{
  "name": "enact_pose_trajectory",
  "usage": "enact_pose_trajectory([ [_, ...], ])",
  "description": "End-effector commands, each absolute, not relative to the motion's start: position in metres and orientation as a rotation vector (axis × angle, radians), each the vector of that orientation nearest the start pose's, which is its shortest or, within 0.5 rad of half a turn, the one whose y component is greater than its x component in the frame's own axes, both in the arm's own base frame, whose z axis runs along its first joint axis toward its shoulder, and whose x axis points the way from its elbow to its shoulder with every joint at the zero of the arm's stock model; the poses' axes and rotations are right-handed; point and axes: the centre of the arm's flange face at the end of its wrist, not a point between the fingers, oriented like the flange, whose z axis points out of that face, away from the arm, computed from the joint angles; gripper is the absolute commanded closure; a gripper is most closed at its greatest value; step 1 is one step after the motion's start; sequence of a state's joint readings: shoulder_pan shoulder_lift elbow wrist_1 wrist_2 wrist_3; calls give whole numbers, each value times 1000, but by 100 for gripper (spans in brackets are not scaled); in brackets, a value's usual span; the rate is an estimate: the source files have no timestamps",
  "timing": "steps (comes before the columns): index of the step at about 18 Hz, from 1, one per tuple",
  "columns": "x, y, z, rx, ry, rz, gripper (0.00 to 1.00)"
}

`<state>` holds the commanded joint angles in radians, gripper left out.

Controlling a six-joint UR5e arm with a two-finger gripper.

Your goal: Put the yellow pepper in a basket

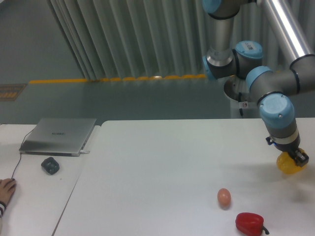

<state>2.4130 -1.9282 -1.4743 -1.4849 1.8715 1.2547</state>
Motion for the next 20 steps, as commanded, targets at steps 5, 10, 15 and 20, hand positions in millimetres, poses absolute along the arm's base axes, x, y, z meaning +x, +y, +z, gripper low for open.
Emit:
enact_pose_trajectory([
  [5, -405, 486, 403, -3319, 836, 175, 60],
  [10, -448, 475, 419, -3223, 673, 419, 60],
  [15, -489, 449, 408, -3234, 556, 463, 59],
  [20, -512, 441, 391, -3236, 496, 488, 54],
])
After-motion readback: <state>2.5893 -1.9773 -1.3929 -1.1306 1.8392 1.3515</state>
